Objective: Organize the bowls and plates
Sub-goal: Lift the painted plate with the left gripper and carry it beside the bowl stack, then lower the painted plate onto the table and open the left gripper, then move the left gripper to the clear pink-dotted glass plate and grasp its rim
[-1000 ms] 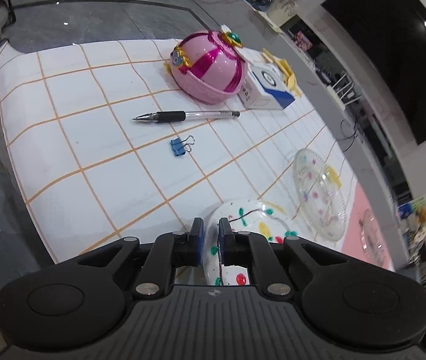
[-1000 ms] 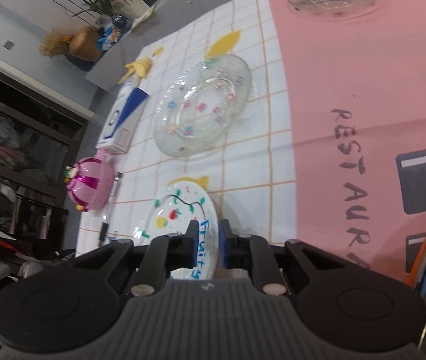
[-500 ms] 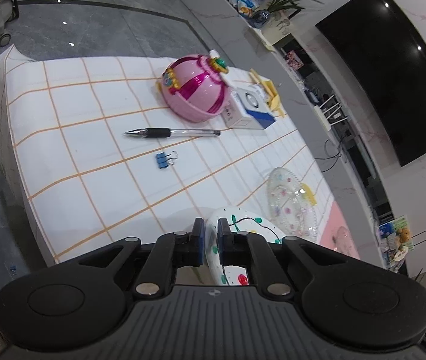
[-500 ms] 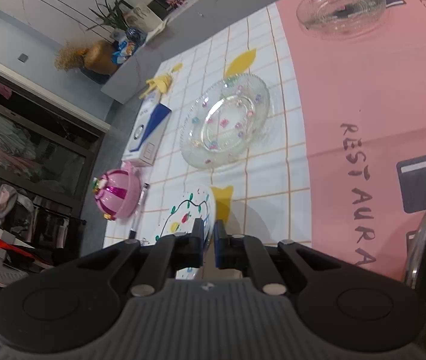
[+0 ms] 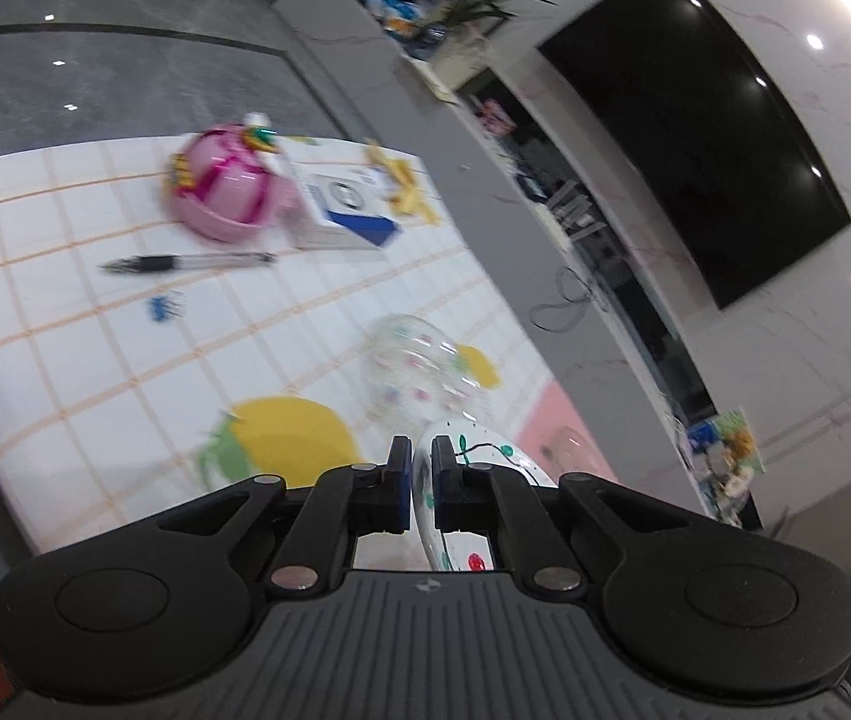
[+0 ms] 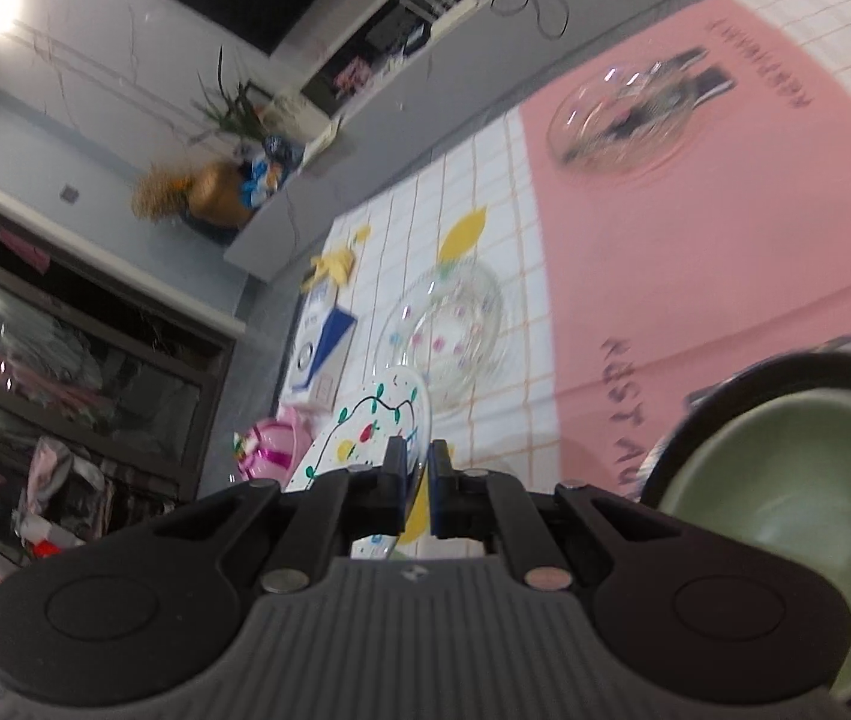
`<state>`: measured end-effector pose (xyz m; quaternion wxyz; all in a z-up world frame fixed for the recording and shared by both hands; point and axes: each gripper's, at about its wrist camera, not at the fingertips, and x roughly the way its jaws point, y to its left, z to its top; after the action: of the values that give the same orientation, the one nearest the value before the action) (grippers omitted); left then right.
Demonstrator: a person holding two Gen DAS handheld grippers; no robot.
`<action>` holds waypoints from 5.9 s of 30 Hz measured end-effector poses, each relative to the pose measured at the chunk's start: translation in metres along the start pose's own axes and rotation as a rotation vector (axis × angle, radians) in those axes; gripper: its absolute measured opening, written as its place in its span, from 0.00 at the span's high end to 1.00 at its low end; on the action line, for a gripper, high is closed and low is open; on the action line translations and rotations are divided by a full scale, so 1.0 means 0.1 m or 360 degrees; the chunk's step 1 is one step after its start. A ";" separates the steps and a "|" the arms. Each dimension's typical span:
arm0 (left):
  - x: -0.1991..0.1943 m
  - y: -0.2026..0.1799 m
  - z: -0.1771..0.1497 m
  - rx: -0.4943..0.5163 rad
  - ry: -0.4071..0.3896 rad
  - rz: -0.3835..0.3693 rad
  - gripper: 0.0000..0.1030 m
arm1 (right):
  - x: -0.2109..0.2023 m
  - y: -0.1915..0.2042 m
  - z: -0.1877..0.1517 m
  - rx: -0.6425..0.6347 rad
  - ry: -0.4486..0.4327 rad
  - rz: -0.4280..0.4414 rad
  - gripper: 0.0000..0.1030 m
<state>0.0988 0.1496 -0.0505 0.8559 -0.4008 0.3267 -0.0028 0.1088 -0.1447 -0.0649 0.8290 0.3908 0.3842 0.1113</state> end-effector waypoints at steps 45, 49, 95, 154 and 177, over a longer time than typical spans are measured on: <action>0.89 -2.04 -2.69 0.0949 0.0584 0.0027 0.95 | -2.15 -2.91 0.22 0.0625 -0.0462 -0.0292 0.96; 0.94 -2.03 -2.76 0.1004 0.0588 0.0069 0.94 | -2.07 -2.97 0.22 0.0619 -0.0429 -0.0323 0.95; 0.58 -2.29 -2.75 0.1370 0.0481 0.0053 0.74 | -1.97 -2.32 0.26 0.0158 -0.0406 -0.0677 0.68; 3.07 -1.62 -0.08 0.0852 0.0526 -0.0043 0.65 | 1.03 -1.52 2.27 -0.0062 0.0012 -0.0504 0.60; 3.15 -1.51 -0.17 0.0725 0.0615 -0.0068 0.89 | 1.13 -1.60 2.30 0.0105 0.0011 -0.0441 0.94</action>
<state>0.3757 -0.0486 -0.1302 0.8455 -0.1973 0.4660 -0.1703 0.3336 -0.3265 -0.1524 0.8217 0.3606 0.4409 -0.0157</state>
